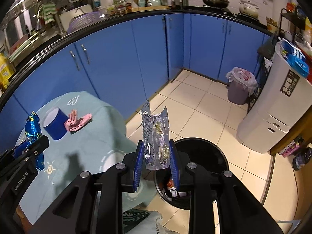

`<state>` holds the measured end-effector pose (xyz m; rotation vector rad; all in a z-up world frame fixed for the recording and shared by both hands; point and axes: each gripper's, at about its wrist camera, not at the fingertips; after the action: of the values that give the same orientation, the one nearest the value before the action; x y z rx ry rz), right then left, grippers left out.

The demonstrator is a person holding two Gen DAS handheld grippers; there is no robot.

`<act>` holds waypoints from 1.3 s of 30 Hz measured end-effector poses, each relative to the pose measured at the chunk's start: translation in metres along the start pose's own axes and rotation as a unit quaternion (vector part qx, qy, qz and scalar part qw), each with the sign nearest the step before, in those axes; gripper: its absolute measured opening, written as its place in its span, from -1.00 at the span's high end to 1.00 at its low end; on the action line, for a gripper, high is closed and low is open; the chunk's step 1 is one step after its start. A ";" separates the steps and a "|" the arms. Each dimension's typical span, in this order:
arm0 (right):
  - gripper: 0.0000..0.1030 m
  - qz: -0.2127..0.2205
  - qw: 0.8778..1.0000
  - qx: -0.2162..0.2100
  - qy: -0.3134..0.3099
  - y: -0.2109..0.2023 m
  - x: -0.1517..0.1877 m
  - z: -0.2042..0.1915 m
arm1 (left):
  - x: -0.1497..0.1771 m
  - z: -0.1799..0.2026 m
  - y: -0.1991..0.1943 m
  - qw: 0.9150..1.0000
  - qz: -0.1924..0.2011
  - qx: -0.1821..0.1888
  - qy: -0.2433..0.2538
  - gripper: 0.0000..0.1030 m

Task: Collect trash
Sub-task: 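Carry the blister pack and blue wrapper with both grippers over the bin, then open the right gripper to drop the blister pack into the bin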

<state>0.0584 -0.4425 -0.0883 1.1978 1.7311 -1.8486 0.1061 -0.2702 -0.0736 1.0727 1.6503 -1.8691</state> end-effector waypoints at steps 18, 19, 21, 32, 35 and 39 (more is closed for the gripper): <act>0.51 -0.003 0.999 0.015 0.030 0.006 -0.005 0.048 | -0.009 0.052 0.010 0.999 -0.003 0.025 0.039 0.31; 0.51 -0.003 0.999 0.016 0.031 0.005 -0.005 0.048 | -0.009 0.054 0.010 0.999 -0.003 0.027 0.040 0.31; 0.51 -0.004 0.999 0.017 0.033 0.006 -0.005 0.052 | -0.010 0.058 0.011 0.999 -0.003 0.029 0.042 0.31; 0.31 -0.002 0.999 0.018 0.031 0.005 -0.004 0.062 | -0.012 0.076 0.014 0.998 -0.004 0.039 0.055 0.31; 0.26 0.001 0.999 0.019 0.032 0.004 -0.004 0.064 | -0.011 0.075 0.014 0.998 -0.005 0.039 0.056 0.31; -0.40 -0.001 0.999 0.019 0.044 0.005 -0.004 0.068 | -0.011 0.075 0.014 0.998 -0.005 0.039 0.057 0.32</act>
<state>0.0408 -0.5081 -0.0950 1.3102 1.7510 -1.8640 0.1033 -0.3473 -0.0740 1.2268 1.6595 -1.9237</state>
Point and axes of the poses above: each gripper's, at about its wrist camera, not at the fingertips, and y roughly the way its jaws point, z to its right, x to its underside, and after that the axes turned 9 degrees about z, right-handed
